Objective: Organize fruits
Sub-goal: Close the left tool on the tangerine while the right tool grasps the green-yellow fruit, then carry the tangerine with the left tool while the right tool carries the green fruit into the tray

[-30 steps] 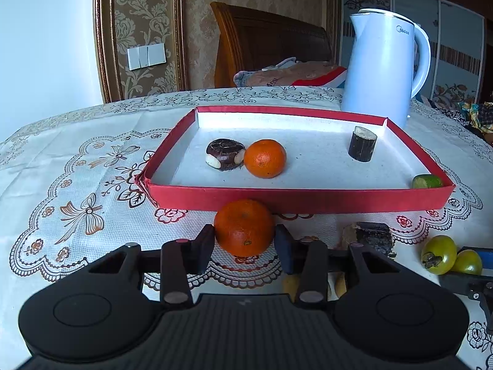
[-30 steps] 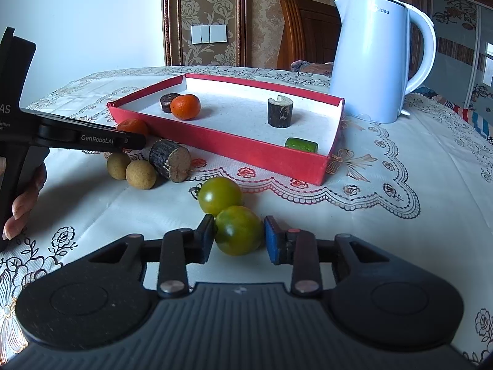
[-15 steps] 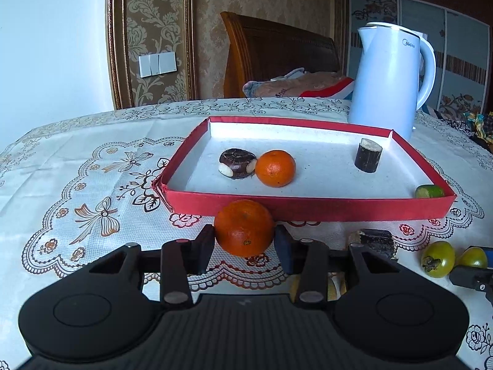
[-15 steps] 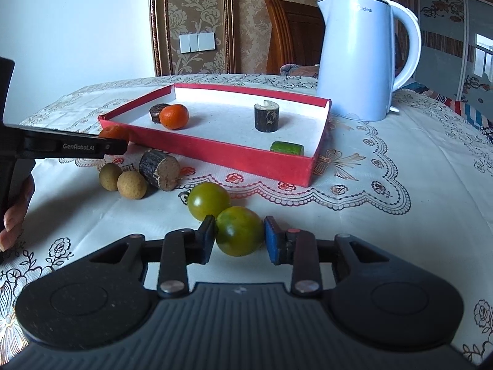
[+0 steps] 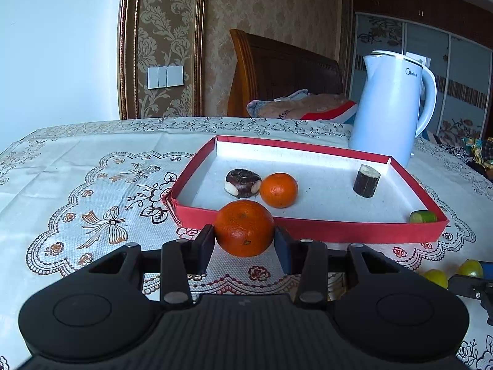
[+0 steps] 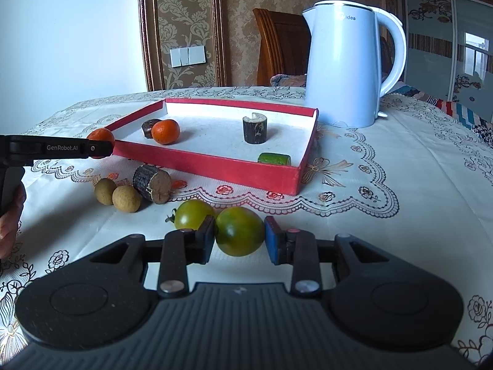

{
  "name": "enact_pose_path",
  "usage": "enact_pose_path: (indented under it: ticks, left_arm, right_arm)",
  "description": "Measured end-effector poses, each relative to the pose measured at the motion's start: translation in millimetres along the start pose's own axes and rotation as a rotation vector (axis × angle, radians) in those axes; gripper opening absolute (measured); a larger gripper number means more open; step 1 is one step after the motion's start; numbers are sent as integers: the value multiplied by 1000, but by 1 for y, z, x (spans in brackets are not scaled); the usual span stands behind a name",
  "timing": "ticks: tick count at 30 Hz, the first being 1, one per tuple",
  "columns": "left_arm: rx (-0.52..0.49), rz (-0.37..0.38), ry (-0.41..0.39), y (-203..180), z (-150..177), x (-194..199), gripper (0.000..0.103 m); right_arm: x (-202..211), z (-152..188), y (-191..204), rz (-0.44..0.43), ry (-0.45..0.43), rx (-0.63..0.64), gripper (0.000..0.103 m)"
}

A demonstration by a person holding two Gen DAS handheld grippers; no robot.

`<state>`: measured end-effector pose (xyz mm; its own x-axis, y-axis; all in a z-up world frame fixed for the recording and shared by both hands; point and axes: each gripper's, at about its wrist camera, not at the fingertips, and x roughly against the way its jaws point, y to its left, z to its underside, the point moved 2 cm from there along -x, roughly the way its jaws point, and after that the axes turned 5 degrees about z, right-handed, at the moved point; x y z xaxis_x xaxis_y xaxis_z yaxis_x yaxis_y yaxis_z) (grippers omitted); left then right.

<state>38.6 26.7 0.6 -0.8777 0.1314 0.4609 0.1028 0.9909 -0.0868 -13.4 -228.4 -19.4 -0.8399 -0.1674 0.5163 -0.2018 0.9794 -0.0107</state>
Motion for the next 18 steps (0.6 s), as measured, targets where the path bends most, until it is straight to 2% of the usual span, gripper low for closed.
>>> enact_pose_path:
  ticks: [6, 12, 18]
  left_arm:
    - [10, 0, -15, 1, -1, 1, 42]
    - [-49, -21, -60, -12, -3, 2, 42]
    - [-48, -8, -45, -17, -7, -4, 42]
  right_arm:
    - [2, -12, 2, 20, -49, 26, 31]
    - [0, -34, 3, 19, -92, 27, 31]
    - [-15, -48, 9, 28, -101, 27, 31]
